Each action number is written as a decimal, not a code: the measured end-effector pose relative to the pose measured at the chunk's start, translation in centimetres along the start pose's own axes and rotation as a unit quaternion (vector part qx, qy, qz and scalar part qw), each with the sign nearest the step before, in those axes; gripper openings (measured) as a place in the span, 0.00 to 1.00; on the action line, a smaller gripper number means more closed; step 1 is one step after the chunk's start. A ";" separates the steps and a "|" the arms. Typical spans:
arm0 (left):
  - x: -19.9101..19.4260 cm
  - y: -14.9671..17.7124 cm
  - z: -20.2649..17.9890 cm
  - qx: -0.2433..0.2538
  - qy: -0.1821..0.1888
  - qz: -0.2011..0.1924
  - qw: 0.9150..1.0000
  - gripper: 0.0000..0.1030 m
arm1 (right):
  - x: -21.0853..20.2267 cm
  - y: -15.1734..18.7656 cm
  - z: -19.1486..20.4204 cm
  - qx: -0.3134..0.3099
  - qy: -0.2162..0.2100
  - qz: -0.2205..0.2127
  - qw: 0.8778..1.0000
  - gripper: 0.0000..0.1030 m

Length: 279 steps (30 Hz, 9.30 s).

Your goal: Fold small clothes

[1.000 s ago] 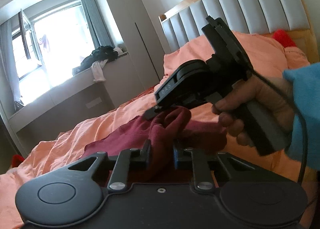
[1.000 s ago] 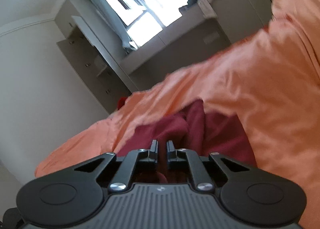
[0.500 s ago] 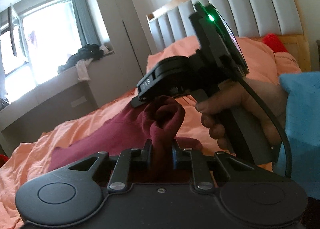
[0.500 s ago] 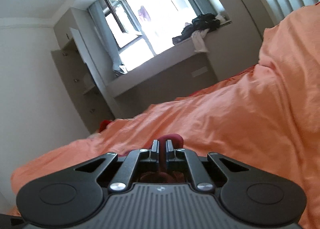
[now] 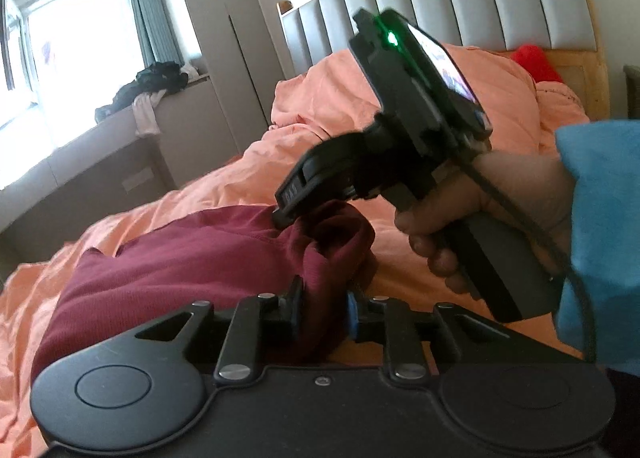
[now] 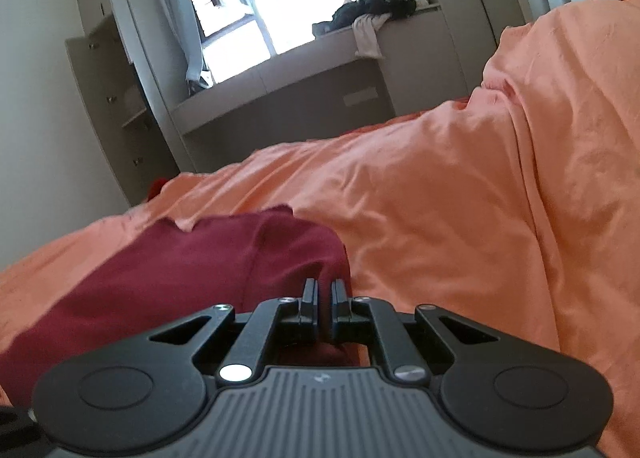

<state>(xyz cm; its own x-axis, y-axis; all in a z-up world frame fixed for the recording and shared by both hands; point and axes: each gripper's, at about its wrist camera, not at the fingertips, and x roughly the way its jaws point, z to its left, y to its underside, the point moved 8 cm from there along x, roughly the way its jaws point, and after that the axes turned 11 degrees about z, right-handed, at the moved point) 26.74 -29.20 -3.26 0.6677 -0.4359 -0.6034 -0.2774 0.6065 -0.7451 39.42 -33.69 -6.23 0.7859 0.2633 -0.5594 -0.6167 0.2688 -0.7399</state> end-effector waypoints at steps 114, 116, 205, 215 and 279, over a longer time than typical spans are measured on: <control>-1.6 10.4 17.3 -0.360 0.043 -0.028 0.932 1.00 | -2.5 5.9 8.4 -0.279 0.207 -0.117 0.930 0.31; -1.5 10.4 17.3 -0.360 0.043 -0.027 0.932 1.00 | -2.2 6.1 9.1 -0.303 0.222 -0.123 0.919 0.31; 3.5 6.6 20.1 -0.326 0.048 0.055 0.943 1.00 | 2.4 3.0 0.4 0.050 -0.064 -0.022 0.996 0.75; 3.4 6.4 19.9 -0.327 0.041 0.066 0.942 1.00 | 2.5 3.0 0.3 0.050 -0.061 -0.022 0.997 0.76; -6.2 10.2 22.3 -0.302 -0.247 0.019 0.920 0.96 | 1.2 4.8 14.7 -0.227 0.047 -0.102 0.967 1.00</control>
<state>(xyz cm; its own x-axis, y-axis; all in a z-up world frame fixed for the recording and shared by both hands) 35.20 -5.48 -0.73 0.8409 0.0250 -0.5406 -0.5409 0.0701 -0.8381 36.75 -18.42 -4.95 0.9032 0.1574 -0.3994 -0.3813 -0.1334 -0.9148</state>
